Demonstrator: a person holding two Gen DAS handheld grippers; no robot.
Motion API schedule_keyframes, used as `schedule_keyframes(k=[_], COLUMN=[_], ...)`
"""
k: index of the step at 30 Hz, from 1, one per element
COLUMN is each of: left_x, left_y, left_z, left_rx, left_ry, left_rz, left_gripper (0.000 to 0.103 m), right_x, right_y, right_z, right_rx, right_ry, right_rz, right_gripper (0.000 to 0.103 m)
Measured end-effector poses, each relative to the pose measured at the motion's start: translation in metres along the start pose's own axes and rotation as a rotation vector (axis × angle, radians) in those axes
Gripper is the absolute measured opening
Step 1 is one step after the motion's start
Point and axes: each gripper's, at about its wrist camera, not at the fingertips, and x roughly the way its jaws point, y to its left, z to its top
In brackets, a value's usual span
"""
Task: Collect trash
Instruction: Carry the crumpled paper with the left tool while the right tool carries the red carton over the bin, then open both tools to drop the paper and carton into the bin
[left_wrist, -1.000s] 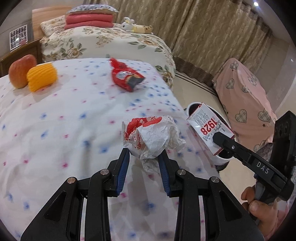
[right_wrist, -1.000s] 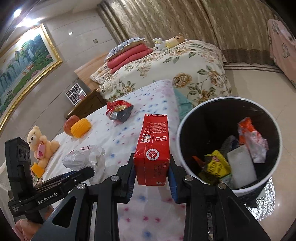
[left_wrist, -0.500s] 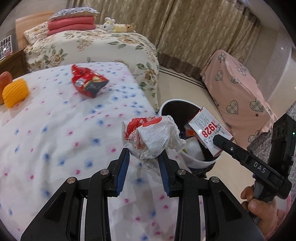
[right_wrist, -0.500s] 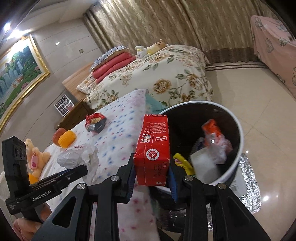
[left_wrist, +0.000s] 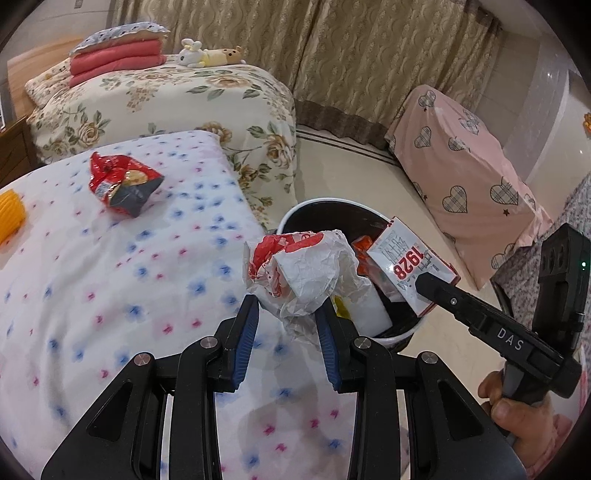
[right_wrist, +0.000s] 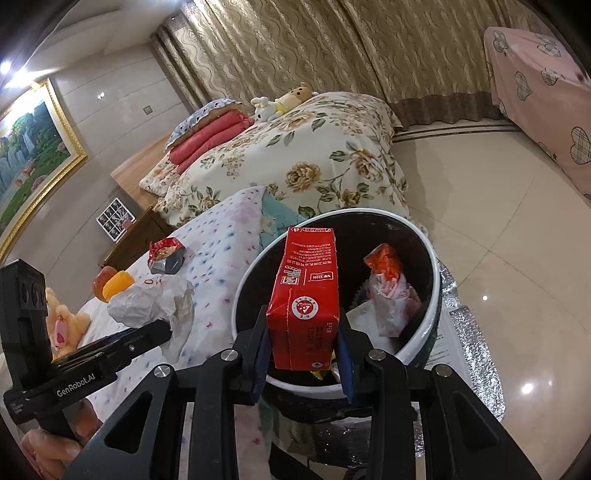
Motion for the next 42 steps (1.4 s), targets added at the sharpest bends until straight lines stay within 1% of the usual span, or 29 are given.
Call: schedule_keyframes(k=[19, 35, 37, 39, 40, 41, 42], left_x=[0.028, 0.042, 0.042, 0.041, 0.040, 0.039, 0.037], left_y=[-0.024, -0.031, -0.031, -0.031, -0.030, -0.030, -0.028], left_z=[0.015, 0.022, 0.022, 0.021, 0.021, 0.020, 0.019], left_rx=[0.049, 0.065, 0.065, 0.065, 0.065, 0.064, 0.059], left_ry=[0.030, 0.049, 0.050, 0.053, 0.051, 0.048, 0.046], left_rz=[-0.001, 0.004, 0.001, 0.002, 0.003, 0.004, 0.005], left_gripper=[0.031, 0.031, 0.035, 0.046, 0.047, 0.049, 0.052], right_x=[0.012, 0.024, 0.023, 0.022, 0.022, 0.020, 0.019], right_y=[-0.014, -0.022, -0.024, -0.026, -0.026, -0.026, -0.025], right_z=[0.013, 0.019, 0.020, 0.021, 0.022, 0.022, 0.022], right_rx=[0.001, 0.012, 0.021, 0.036, 0.040, 0.046, 0.048], right_ry=[0.032, 0.063, 0.062, 0.056, 0.056, 0.050, 0.044], right_rz=[0.012, -0.005, -0.008, -0.011, -0.009, -0.008, -0.008], right_gripper=[0.031, 0.032, 0.034, 0.037, 0.038, 0.044, 0.051])
